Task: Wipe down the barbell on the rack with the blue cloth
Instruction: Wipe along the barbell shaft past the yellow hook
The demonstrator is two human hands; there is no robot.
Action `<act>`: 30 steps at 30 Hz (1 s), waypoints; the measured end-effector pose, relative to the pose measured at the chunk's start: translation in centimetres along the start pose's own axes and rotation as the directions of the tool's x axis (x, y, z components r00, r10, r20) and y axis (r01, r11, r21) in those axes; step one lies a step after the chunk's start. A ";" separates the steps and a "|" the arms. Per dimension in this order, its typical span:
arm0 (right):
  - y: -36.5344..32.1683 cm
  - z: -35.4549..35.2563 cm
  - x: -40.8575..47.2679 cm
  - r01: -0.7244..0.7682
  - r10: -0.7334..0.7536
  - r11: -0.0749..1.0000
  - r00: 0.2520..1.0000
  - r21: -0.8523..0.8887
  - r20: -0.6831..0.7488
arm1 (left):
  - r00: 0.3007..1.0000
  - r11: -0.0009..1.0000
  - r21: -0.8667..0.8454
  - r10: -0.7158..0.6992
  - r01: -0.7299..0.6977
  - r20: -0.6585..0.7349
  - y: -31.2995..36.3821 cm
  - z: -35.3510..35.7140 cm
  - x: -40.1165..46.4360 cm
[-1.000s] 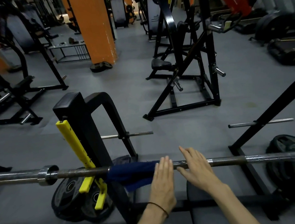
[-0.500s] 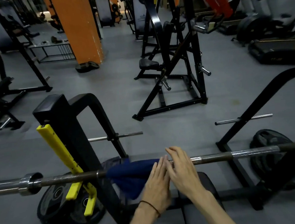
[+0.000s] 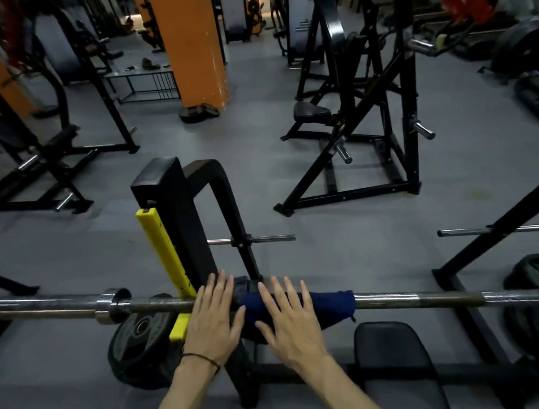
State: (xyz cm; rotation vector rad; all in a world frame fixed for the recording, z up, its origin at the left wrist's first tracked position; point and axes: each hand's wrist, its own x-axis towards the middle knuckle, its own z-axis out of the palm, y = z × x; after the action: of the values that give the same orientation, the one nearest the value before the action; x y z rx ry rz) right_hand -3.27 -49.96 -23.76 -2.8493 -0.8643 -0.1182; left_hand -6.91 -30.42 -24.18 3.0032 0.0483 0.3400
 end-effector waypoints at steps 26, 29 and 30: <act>-1.7 2.0 -1.0 -0.159 0.202 0.969 0.952 0.190 -0.232 | 0.998 0.999 0.040 0.035 -0.037 0.057 -1.4 0.1 2.2; 5.6 1.4 -3.5 -0.080 0.075 0.997 0.954 -0.005 -0.291 | 0.998 0.998 0.033 0.058 -0.059 0.033 -1.4 0.1 2.5; 7.9 0.9 -4.8 -0.178 0.172 0.984 0.922 0.015 -0.348 | 0.997 0.997 0.028 0.065 -0.066 0.033 -1.4 0.2 2.4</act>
State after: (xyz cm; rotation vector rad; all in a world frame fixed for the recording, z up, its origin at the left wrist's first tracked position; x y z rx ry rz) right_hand -2.81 -58.84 -26.31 -2.7776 -0.5352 -0.5891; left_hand -4.57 -28.97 -24.01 3.0434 -0.0489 0.3004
